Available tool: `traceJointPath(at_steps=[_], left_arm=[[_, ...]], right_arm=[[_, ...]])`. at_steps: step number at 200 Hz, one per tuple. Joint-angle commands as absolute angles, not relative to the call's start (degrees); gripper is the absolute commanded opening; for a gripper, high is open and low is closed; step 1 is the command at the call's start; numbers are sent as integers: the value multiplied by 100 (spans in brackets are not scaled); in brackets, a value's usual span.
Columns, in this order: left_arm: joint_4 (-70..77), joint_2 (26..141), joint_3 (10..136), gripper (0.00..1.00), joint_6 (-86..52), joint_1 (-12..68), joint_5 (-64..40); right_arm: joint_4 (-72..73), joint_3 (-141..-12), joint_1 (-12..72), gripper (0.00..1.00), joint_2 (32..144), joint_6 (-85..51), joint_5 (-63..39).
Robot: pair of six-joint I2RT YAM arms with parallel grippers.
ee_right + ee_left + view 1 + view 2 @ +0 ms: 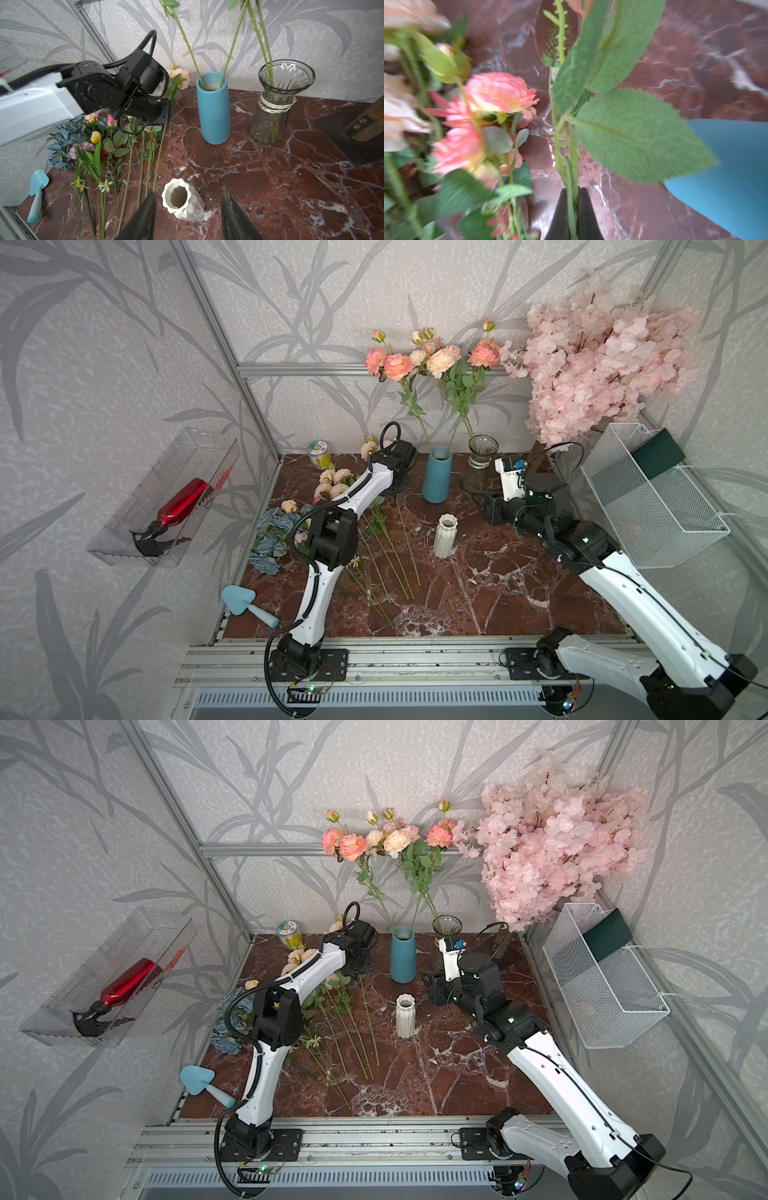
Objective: Place the pink flowers into the vase
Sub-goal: Pick up the flower at the center of the board.
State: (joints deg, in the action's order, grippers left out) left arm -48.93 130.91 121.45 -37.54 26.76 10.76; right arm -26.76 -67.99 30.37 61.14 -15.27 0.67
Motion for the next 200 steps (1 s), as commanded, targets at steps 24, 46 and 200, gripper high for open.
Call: traceJointPath(at_steps=[24, 46, 200], left_arm=[[-4503, 12147, 11601, 0, -3491, 2794, 1759], [-4393, 11723, 11172, 0, -3423, 2793, 1797], [-5133, 7420, 8715, 0, -2467, 2389, 1429]], right_arm=[[-2548, -6828, 3075, 50, 6117, -1645, -51], [-2598, -6859, 3089, 51, 6100, -1629, -65], [-2446, -7367, 3631, 50, 7076, -1714, -568]])
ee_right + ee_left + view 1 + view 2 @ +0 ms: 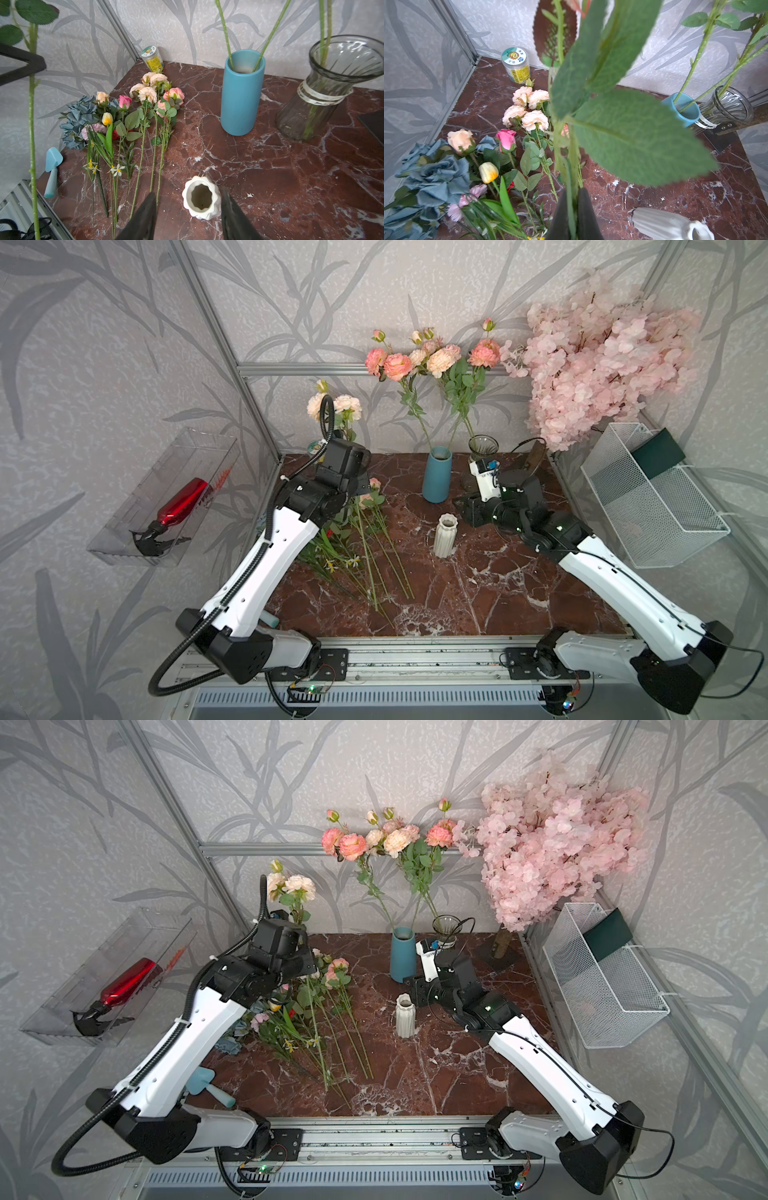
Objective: Place the pink flowers into the vase
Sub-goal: Pick up the flower at the center of the board.
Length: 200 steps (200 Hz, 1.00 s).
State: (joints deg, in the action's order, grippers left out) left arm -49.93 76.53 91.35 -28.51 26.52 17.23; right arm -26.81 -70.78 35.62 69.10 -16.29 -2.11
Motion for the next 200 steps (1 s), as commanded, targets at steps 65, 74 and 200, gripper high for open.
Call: traceJointPath(at_steps=[65, 74, 200], left_arm=[[-3646, 6535, 7413, 0, -2333, 1139, -1251], [-3456, 6458, 7267, 0, -2420, 1102, -1464], [112, 6135, 5918, 0, -4269, 347, -5097]], right_arm=[[-2122, -7535, 3744, 50, 7374, -1606, -1554], [-2158, -7602, 3752, 50, 7460, -1572, -1737], [-608, -7880, 3771, 49, 8480, -2582, -4919]])
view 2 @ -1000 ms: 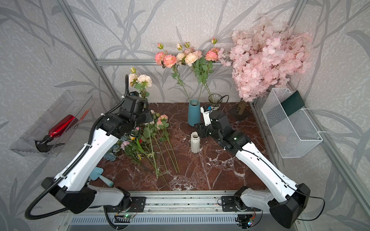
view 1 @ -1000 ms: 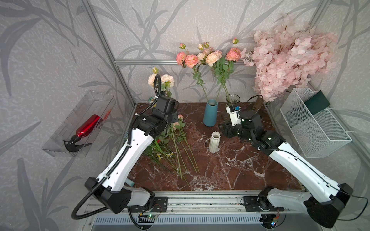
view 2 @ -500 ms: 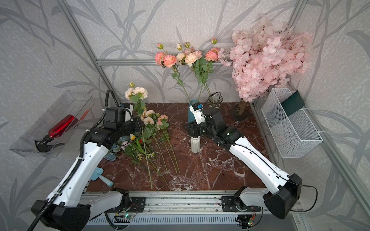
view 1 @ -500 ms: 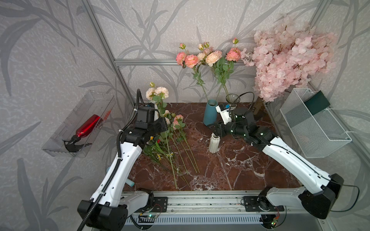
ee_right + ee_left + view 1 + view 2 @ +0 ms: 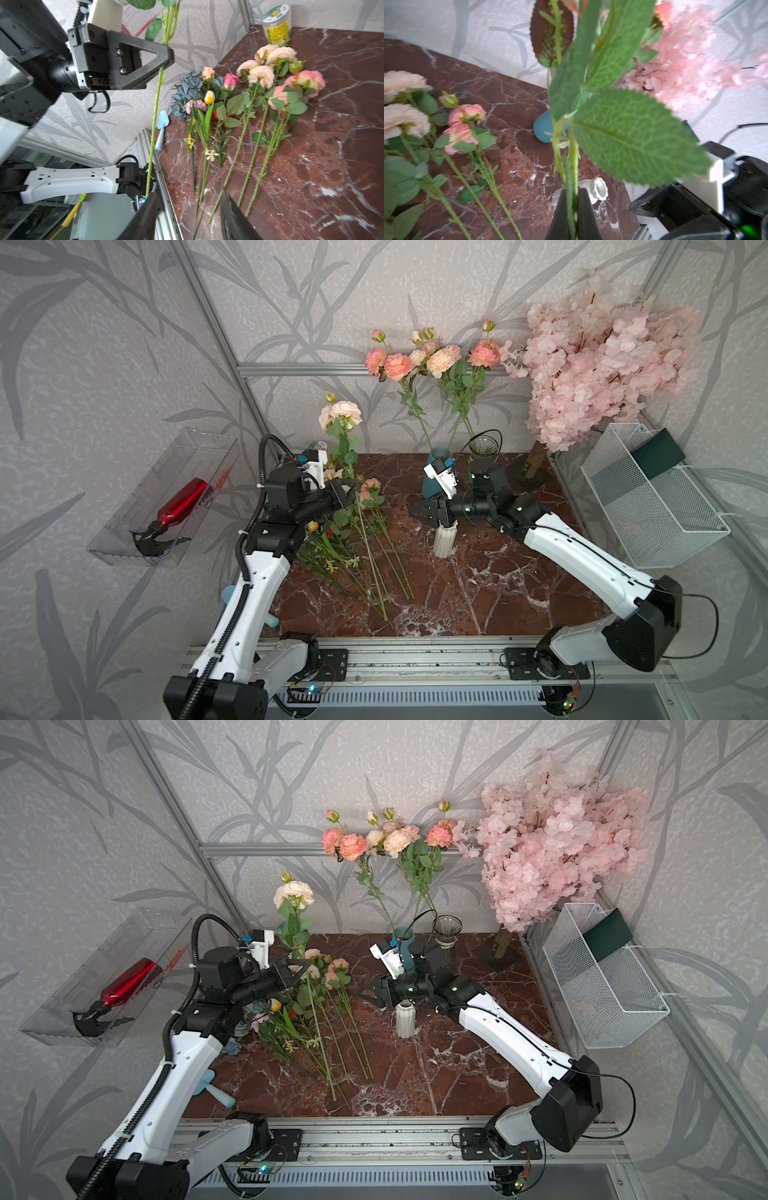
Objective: Place the pink flowers into the vase
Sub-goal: Pick up the flower at the center of the board.
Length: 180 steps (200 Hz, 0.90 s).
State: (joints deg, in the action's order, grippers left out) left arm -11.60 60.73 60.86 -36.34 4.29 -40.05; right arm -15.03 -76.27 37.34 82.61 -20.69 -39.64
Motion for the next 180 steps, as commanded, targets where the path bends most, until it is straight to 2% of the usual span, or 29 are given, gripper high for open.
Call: traceJointPath(at_steps=[1, 35, 82, 180], left_arm=[[144, 6139, 5912, 0, -4292, 345, -5132], [532, 6284, 5872, 0, -4704, 313, -5581], [1395, 6408, 5663, 0, -5388, 301, -5984], [2214, 6451, 5471, 0, -5983, 309, -6243]], right_arm=[[-590, -7886, 3780, 49, 8494, -2605, -4938], [159, -8099, 3871, 48, 8837, -3113, -5385], [763, -8406, 3951, 40, 9285, -3503, -5752], [1149, -8691, 4043, 33, 9725, -3614, -5371]])
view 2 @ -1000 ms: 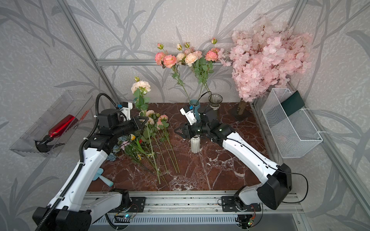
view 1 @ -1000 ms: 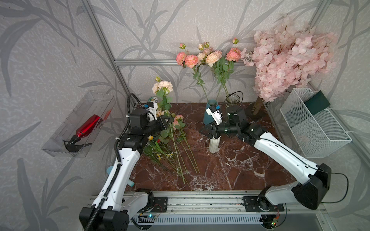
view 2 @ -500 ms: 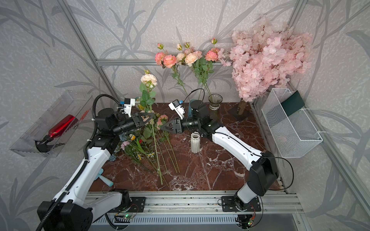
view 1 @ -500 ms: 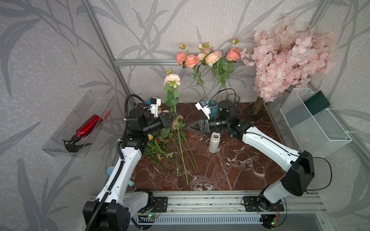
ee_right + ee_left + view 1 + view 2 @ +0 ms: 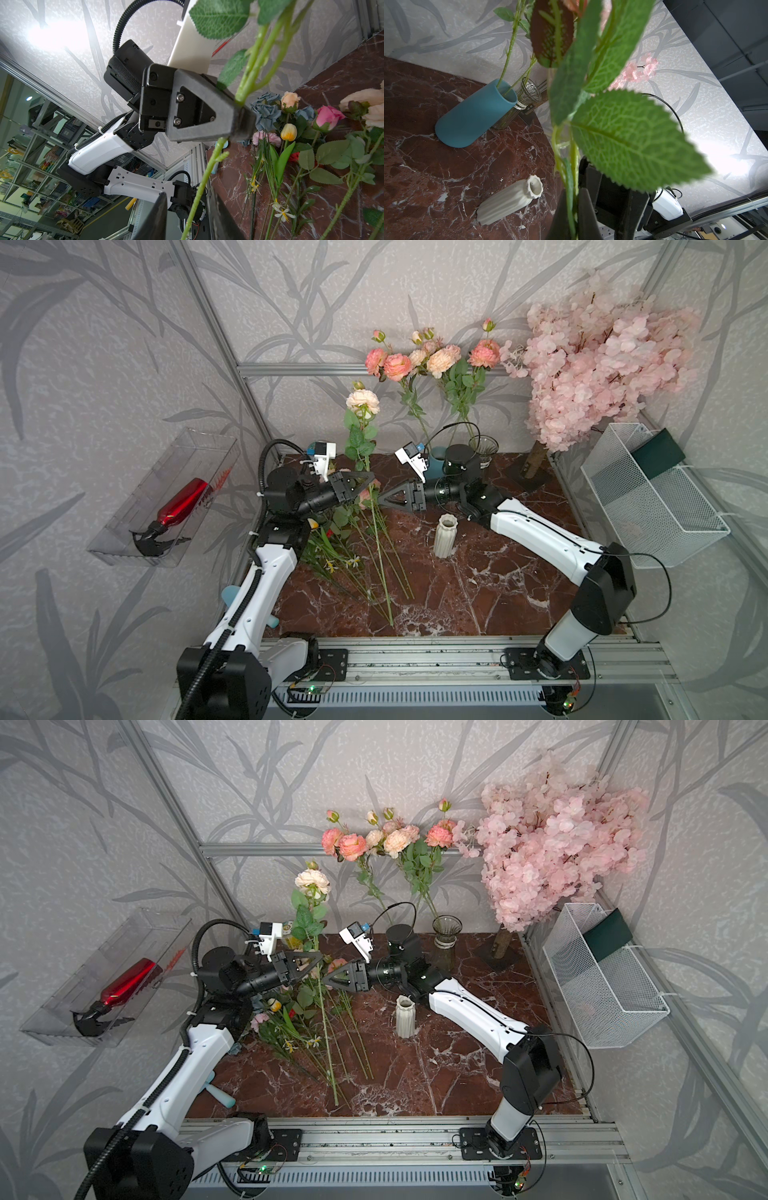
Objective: Place the pink flowers into the vase
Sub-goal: Pick up the flower at the center of the board.
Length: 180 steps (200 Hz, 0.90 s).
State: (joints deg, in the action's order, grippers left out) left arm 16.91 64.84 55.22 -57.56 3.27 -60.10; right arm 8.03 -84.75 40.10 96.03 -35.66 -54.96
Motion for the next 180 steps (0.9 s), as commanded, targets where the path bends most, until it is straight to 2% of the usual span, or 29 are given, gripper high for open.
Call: traceJointPath(at_steps=[1, 105, 150, 180], left_arm=[[2214, 6451, 5478, 0, -5989, 308, -6246], [2211, 6401, 5440, 0, -5996, 308, -6274], [2144, 6376, 5432, 0, -5950, 310, -6280], [2128, 6366, 5432, 0, -5933, 316, -6279]], right_arm=[[1155, -8692, 4043, 33, 9727, -3618, -5371], [1787, -8899, 4131, 31, 10111, -4142, -5325], [1851, -8947, 4148, 25, 10185, -4177, -5361], [1936, -8941, 4162, 18, 10196, -4241, -5396]])
